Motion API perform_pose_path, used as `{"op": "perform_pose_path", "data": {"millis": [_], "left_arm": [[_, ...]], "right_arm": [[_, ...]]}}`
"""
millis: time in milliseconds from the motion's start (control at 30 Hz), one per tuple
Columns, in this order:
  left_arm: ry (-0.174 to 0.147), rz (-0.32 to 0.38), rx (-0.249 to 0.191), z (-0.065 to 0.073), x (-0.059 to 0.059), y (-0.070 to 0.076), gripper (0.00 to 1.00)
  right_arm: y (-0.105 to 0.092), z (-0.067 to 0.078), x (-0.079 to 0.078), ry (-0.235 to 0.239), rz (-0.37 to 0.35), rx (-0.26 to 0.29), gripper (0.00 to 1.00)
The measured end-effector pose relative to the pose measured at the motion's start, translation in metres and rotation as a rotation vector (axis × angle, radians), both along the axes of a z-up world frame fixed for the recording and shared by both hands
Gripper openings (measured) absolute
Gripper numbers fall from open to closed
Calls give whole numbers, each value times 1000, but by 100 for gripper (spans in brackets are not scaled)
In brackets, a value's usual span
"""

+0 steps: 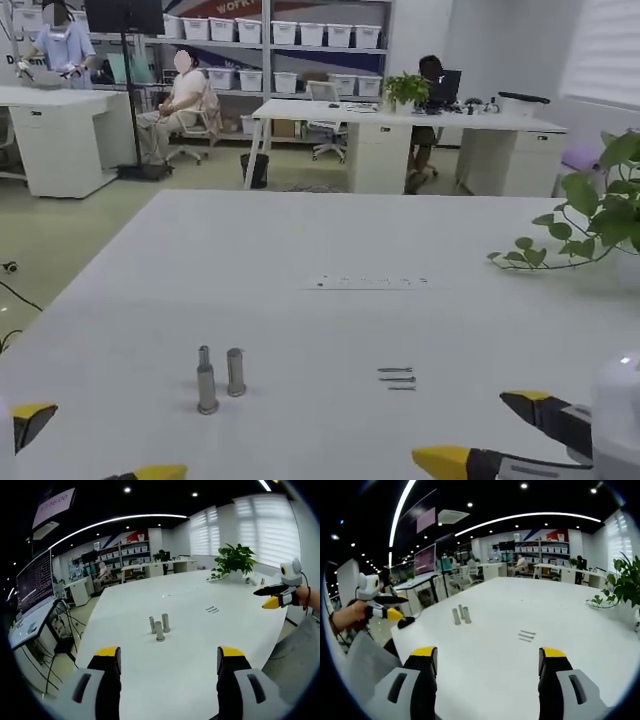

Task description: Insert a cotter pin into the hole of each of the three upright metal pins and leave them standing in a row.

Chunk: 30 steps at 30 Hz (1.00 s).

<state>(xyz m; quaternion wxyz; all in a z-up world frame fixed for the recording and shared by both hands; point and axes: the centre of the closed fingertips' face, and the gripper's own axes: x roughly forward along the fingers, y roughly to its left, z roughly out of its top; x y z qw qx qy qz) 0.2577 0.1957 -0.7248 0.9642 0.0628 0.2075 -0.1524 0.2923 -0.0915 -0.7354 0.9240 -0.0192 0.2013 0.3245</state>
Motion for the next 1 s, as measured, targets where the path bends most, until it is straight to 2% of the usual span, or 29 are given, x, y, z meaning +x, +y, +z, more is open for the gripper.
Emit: {"op": "perform_pose_path", "data": {"millis": [200,500,600,733,867,1000], "left_arm": [[-2,4,-2,-2,4,-6,73],[-15,11,-12,-3,11,-4,63],[-17,7,0,-3,15,-2,60],[-26,8,9,-4,23,3,55],[-21,6,-7,-8,32,7,50],[-30,6,-31,-7,45,10,46]], "right_arm": [[-4,0,3,-6,1,4,82],[-6,0,8,-13,3,15,78],[-5,-1,9,-12,6,18,76],[-4,-2,10,-3,11,18,75],[-4,-2,11,-3,16,14,75],[-6,0,12,-5,19,14,73]]}}
